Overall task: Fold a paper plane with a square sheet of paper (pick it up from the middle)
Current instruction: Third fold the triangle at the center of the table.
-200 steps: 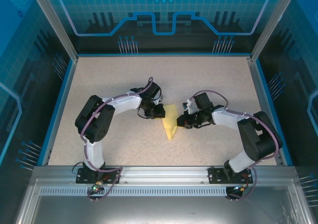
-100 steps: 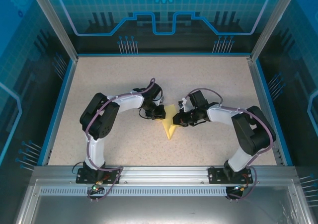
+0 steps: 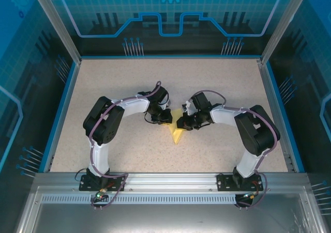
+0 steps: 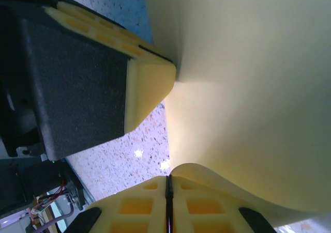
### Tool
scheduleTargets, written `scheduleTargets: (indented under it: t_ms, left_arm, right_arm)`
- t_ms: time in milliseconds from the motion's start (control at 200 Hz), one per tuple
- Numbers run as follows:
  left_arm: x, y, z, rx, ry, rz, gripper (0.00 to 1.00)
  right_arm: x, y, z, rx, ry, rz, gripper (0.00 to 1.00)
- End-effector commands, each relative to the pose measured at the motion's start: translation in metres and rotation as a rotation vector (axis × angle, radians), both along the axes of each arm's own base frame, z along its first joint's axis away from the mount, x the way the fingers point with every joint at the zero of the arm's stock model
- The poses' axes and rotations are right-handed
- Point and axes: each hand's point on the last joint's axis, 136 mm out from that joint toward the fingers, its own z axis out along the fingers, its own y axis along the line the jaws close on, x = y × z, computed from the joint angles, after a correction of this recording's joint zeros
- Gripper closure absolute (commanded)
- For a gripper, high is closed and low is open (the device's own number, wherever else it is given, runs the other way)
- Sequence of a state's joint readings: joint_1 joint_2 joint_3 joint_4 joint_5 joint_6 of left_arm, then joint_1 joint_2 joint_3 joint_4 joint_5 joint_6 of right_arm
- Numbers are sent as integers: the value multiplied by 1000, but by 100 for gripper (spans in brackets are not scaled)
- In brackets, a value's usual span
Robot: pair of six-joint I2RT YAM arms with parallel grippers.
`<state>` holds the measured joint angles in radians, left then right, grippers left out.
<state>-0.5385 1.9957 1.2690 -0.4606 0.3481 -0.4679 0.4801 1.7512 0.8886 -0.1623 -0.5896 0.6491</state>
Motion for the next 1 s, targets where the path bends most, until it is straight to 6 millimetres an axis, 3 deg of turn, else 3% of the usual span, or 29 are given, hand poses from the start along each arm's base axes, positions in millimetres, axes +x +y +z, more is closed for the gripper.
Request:
scheduleTargets:
  t_ms: [0, 995]
  left_arm:
    - [-1, 3, -8, -9, 15, -9, 85]
    - [-6, 1, -10, -30, 34, -6, 85]
  right_arm:
    - [-1, 3, -1, -33, -6, 27, 89]
    - [-3, 11, -21, -85, 24, 42, 84]
